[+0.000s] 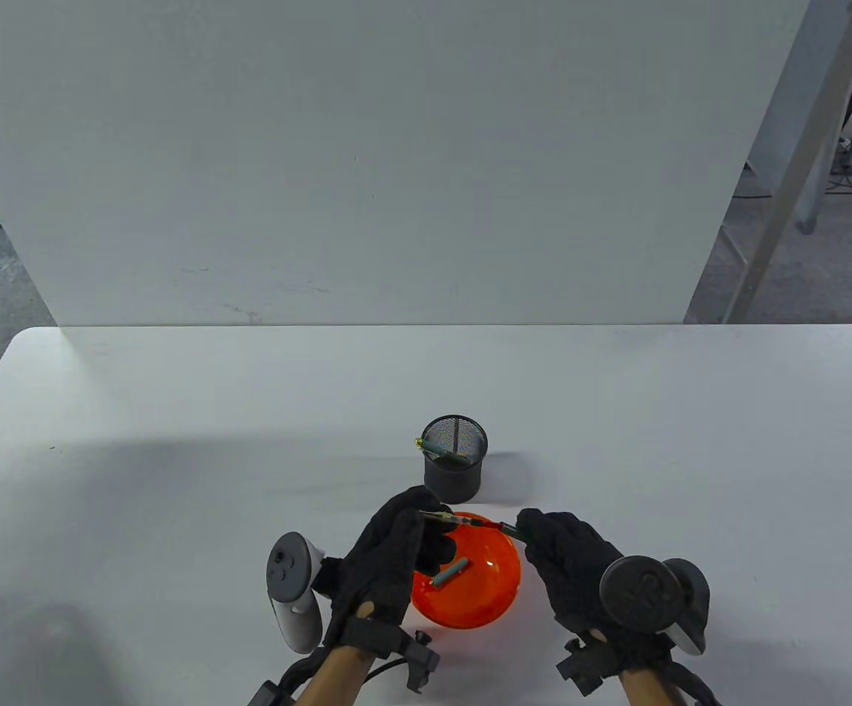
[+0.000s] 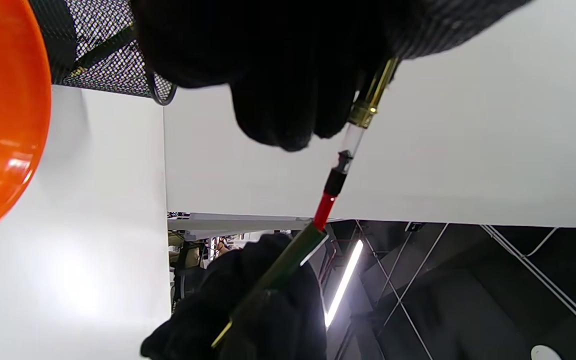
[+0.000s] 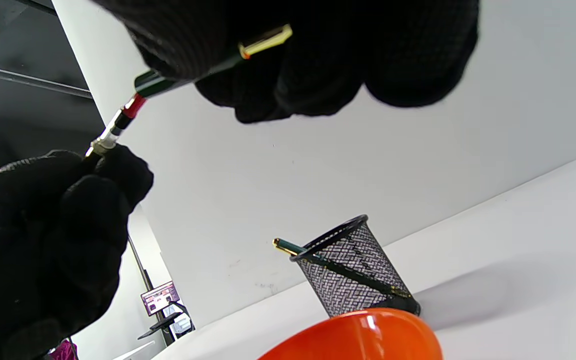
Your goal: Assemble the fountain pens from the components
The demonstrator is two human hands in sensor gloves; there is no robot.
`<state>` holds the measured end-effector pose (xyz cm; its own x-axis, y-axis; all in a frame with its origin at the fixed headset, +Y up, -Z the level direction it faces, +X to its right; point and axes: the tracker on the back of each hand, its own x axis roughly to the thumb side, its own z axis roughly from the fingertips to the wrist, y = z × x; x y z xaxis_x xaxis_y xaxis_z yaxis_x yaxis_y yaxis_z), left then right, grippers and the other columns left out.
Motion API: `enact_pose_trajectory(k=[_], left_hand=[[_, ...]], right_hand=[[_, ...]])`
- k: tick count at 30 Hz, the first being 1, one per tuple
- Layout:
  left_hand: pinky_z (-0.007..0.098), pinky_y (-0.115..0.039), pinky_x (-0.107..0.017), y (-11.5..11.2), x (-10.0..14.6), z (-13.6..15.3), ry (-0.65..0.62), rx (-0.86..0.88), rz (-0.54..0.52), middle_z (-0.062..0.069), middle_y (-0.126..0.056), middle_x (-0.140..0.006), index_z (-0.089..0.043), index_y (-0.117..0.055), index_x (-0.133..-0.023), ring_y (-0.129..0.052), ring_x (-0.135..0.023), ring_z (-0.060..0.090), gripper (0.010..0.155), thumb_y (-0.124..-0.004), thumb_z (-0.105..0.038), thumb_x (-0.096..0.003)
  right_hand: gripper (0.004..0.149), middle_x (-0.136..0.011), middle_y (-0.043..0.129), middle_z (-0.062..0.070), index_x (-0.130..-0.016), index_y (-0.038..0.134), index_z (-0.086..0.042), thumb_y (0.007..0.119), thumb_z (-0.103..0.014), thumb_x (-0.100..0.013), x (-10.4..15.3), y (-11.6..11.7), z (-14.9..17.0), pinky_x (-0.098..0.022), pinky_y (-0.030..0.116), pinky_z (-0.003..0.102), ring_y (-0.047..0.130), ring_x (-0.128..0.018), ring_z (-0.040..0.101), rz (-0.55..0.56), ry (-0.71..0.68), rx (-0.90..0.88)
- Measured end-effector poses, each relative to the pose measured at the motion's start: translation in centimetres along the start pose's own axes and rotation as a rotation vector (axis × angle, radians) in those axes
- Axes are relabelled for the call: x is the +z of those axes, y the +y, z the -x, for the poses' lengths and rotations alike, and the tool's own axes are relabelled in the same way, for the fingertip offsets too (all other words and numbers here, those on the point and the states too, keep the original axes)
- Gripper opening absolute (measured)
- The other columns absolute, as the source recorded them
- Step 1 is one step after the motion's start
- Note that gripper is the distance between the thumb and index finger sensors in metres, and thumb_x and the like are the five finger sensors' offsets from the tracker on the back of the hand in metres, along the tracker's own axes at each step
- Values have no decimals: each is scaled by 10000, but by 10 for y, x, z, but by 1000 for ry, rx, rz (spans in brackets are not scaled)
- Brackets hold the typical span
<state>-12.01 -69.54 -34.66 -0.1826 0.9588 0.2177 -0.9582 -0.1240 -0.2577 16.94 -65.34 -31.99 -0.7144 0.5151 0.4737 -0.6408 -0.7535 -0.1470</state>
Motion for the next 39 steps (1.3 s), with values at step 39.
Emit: enact_pose_trajectory(k=[39], left_hand=[[367,-872,-472,-6,0,30,178,219,30,42,-888,-952,-307,-655,-1062,-1031,-669,164,456,-624,-442,-628]], right_hand=[[732,-1017,729,105,-1139,428,-147,614,-573,-573,1,17,16,-561,759,570,848,-760,313,-9,73,-409]])
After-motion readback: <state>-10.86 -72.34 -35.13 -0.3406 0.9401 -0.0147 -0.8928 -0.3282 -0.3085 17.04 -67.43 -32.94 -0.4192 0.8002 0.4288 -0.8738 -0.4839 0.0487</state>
